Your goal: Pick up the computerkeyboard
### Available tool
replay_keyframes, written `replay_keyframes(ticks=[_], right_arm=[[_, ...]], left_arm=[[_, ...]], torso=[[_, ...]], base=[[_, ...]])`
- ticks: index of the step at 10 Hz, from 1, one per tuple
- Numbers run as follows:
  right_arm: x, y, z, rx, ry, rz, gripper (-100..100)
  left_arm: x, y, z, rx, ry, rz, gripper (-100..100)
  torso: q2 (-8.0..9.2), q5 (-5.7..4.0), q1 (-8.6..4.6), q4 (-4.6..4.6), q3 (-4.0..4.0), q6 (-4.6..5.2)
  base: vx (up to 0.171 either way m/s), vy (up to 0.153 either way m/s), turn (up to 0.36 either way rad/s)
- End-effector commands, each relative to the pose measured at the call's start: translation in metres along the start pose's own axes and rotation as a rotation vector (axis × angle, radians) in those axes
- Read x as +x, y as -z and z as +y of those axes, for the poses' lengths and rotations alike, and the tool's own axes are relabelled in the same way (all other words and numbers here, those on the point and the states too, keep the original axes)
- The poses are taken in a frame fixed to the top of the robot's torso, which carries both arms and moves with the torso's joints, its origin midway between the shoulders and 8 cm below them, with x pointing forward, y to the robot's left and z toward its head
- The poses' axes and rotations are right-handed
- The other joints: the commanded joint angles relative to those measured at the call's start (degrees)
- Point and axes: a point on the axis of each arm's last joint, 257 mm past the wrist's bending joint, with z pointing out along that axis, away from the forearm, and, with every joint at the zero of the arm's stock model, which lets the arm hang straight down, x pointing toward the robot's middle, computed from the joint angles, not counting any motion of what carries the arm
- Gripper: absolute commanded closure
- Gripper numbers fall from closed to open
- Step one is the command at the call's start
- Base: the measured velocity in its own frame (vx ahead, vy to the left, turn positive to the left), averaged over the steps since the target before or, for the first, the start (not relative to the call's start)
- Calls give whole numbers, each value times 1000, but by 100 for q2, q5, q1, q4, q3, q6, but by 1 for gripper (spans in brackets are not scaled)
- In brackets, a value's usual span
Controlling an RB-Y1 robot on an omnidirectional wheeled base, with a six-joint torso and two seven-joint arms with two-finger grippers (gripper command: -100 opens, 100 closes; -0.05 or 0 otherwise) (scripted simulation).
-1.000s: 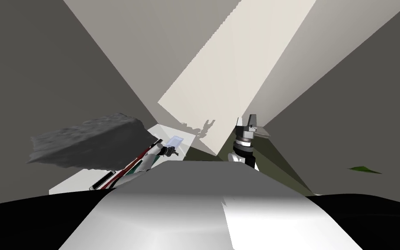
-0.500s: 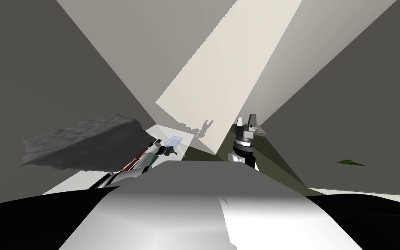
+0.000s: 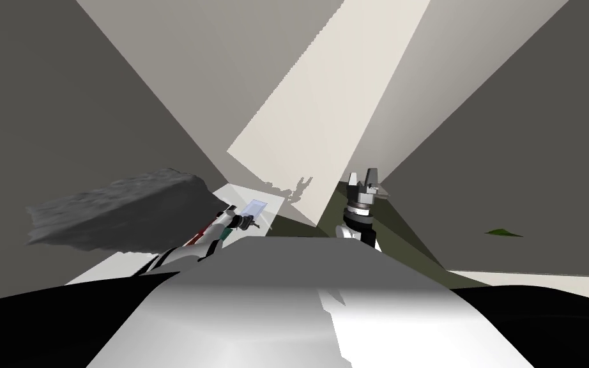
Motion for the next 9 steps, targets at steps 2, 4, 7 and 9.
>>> replay_keyframes(ticks=[2,4,7,9], right_arm=[[0,0,0,0,0,0,0],[0,0,0,0,0,0,0],[0,0,0,0,0,0,0],[0,0,0,0,0,0,0]], left_arm=[[-17,10,0,7,20,-18,100],[-37,23,-9,27,28,-48,100],[-55,35,-9,37,53,-73,100],[-60,40,-26,61,21,-87,100]], torso=[[5,-6,-7,9,6,8],[1,1,-1,1,1,0],[3,2,-1,2,3,-1],[5,-3,-11,10,7,5]], base=[[-47,-35,-82],[-27,-23,-45],[-35,-25,-60],[-30,-28,-28]])
